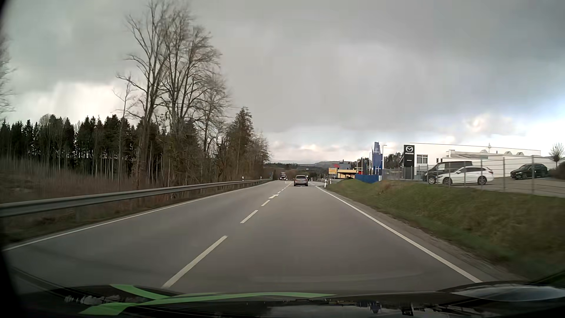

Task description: Follow the waypoints while adhering to traffic rules and regulations

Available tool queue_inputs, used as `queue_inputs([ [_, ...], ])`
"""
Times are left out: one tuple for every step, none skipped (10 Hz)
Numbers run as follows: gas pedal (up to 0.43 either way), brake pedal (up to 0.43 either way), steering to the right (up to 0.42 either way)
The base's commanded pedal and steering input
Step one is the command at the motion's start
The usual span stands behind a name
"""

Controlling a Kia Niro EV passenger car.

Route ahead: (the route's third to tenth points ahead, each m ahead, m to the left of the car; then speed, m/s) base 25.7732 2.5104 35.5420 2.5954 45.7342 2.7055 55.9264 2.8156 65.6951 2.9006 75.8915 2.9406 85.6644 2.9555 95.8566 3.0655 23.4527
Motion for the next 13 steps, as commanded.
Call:
queue_inputs([
  [0.067, 0.0, -0.003],
  [0.067, 0.0, -0.003],
  [0.067, 0.0, -0.003],
  [0.067, 0.0, -0.003],
  [0.067, 0.0, -0.003],
  [0.059, 0.0, -0.003],
  [0.028, 0.0, -0.003],
  [0.02, 0.0, -0.003],
  [0.02, 0.0, -0.003],
  [0.008, 0.0, -0.003],
  [0.0, 0.0, -0.003],
  [0.0, 0.0, -0.003],
  [0.0, 0.0, -0.003],
])
